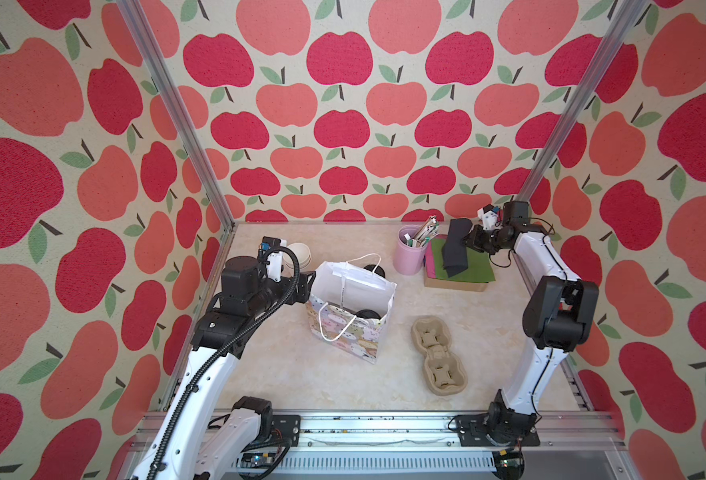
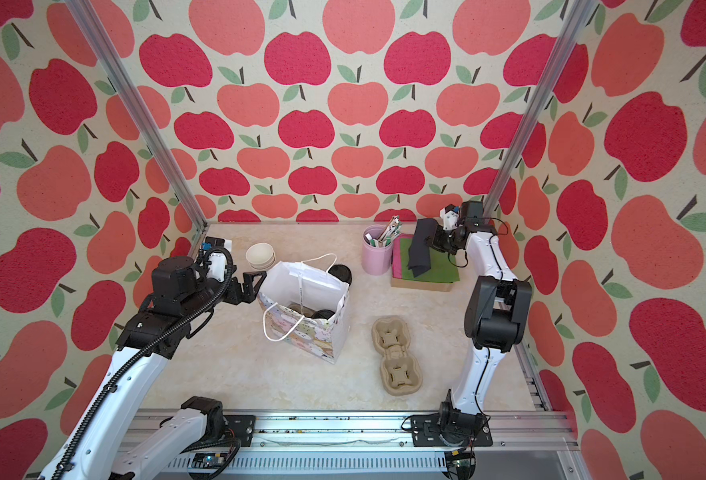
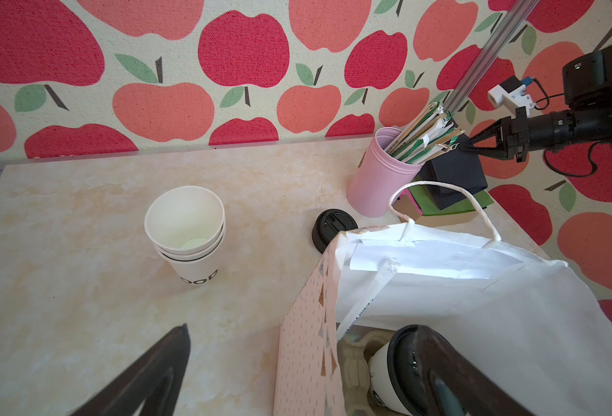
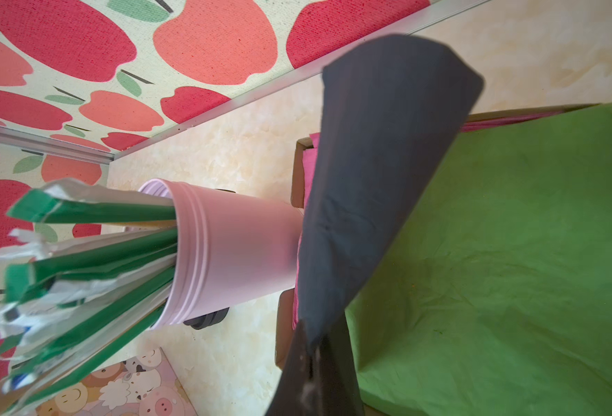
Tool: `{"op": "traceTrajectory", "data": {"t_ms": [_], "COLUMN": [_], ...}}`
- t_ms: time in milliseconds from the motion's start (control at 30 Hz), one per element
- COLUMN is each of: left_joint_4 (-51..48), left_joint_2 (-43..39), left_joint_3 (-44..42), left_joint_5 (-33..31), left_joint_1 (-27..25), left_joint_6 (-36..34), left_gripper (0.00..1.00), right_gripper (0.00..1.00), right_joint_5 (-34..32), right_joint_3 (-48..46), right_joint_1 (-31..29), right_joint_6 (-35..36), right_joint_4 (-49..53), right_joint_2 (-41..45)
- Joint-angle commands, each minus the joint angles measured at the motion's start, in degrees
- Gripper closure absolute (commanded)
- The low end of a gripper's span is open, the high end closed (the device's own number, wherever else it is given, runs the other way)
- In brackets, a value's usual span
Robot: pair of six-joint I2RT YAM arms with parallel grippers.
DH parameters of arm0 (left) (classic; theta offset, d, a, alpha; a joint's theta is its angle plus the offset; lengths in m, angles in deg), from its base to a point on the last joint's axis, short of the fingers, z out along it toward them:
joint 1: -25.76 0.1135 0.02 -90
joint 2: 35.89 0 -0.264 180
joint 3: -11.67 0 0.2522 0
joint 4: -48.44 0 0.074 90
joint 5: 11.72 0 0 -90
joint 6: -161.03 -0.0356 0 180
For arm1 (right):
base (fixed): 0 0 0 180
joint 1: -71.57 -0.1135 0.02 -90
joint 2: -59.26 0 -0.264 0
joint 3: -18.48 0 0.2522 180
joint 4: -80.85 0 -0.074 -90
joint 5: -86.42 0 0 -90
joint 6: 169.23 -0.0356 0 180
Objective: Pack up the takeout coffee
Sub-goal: 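Lift the folded black napkins with the right gripper toward the bag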
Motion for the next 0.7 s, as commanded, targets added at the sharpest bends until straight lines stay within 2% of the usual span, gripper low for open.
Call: {"op": "traceTrajectory", "data": {"t_ms": [0,333,667], "left_joint_4": [0.3,1.6,4.0], "left_joint_2": [-0.9,-1.4,-2.5], "left_joint_3": [0.8,0.8,3.4], "left_joint_5": [0.8,2.4,8.2], "left_joint_1": [0.3,0.2,0.3], "left_joint_6": [0.5,0.2,-1.8], "left_gripper": [0.01,0.01,0.01], "right_gripper": [1.00,1.00,1.00], "right_joint_5": [-0.7,-0.6,-0.5], "right_joint_3": [-2.1,-5.8,-1.4], "right_joint_1": [-0.3,-2.5,-12.3], "right_joint_6": [-1.1,3.0,10.9], "right_joint_4": [-2.4,-2.1,2.8], "right_joint_2": [5.7,19.6,28.4]}}
